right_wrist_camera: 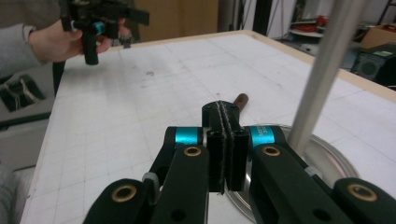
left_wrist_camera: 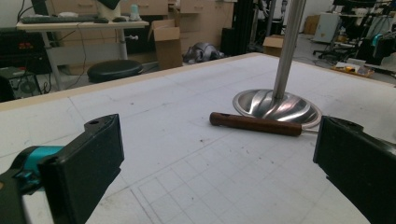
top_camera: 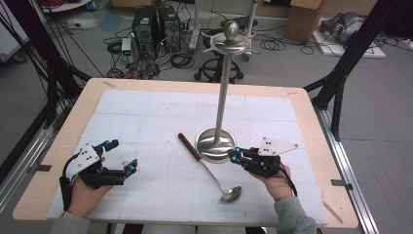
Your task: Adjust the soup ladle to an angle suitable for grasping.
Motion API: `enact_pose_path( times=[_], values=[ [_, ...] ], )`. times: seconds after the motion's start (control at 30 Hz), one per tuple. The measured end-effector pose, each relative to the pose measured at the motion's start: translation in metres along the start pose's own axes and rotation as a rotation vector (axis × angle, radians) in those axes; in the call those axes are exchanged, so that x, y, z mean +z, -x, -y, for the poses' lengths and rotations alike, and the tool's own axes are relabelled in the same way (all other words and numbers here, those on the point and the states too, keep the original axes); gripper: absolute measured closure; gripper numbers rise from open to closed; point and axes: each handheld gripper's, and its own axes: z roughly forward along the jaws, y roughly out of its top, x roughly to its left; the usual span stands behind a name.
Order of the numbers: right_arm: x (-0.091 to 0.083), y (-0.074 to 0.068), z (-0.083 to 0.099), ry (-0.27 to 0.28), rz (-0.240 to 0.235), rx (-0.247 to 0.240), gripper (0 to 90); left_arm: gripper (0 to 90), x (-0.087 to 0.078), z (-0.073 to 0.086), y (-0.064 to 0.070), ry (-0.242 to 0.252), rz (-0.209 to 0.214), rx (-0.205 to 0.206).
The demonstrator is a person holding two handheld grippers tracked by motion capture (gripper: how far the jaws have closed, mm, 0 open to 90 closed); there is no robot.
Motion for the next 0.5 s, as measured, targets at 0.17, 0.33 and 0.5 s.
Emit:
enact_pose_path(
  times=[0.17,0.33,0.5],
  values=[
    [0.014,0.000,-0.002,-0.043,-0.037,-0.026,89.7,2.3,0.000,0.000,0.001,-0.003,0.003,0.003],
    [0.035,0.003,0.001,-0.142,-0.087,-0.030,89.7,2.3,0.000,0.001,0.001,-0.006,0.000,0.001],
    [0.048,0.004,0.000,-0.189,-0.105,-0.036,89.7,2.3,0.000,0.001,0.001,-0.012,0.002,0.002]
  ],
)
